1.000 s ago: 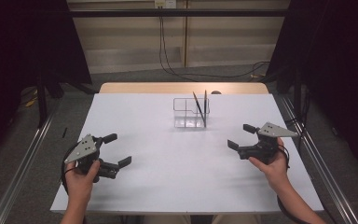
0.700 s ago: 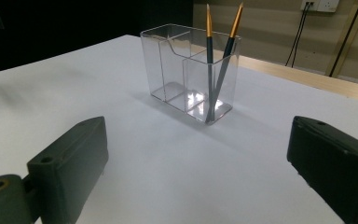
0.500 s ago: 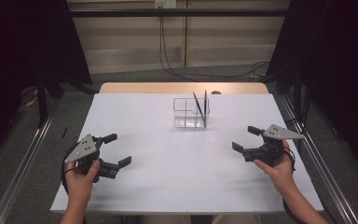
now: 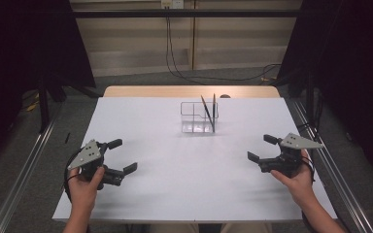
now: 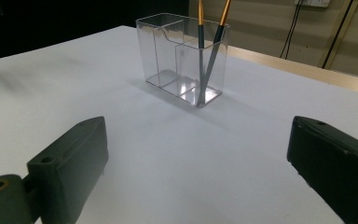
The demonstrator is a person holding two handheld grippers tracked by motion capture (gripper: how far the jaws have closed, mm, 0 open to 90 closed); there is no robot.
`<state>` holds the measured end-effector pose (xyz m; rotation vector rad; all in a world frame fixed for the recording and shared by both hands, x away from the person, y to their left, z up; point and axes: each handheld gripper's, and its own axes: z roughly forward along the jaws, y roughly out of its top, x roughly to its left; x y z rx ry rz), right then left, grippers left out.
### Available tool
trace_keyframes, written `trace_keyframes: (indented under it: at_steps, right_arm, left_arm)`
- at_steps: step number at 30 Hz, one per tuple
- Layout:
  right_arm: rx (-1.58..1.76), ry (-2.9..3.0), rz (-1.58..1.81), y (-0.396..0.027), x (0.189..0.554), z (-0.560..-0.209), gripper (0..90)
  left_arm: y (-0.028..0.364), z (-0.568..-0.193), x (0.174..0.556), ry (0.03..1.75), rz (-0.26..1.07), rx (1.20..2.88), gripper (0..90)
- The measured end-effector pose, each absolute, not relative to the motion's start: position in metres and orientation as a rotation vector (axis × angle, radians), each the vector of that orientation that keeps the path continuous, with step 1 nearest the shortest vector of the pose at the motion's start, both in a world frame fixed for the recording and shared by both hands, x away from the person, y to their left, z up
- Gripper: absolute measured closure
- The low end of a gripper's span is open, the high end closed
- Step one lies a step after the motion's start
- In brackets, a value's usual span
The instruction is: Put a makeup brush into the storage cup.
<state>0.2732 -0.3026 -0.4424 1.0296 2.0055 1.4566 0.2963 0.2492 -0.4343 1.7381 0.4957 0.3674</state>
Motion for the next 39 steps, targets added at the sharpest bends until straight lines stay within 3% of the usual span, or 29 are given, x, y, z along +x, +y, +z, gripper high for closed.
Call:
trace_keyframes:
  at_steps: [39]
  right_arm:
    - [1.021, 1.999, 1.484, -0.316, 0.244, -0.44, 4.7]
  left_arm:
    - [0.25, -0.435, 0.297, 0.5, 0.364, 1.74, 0.6]
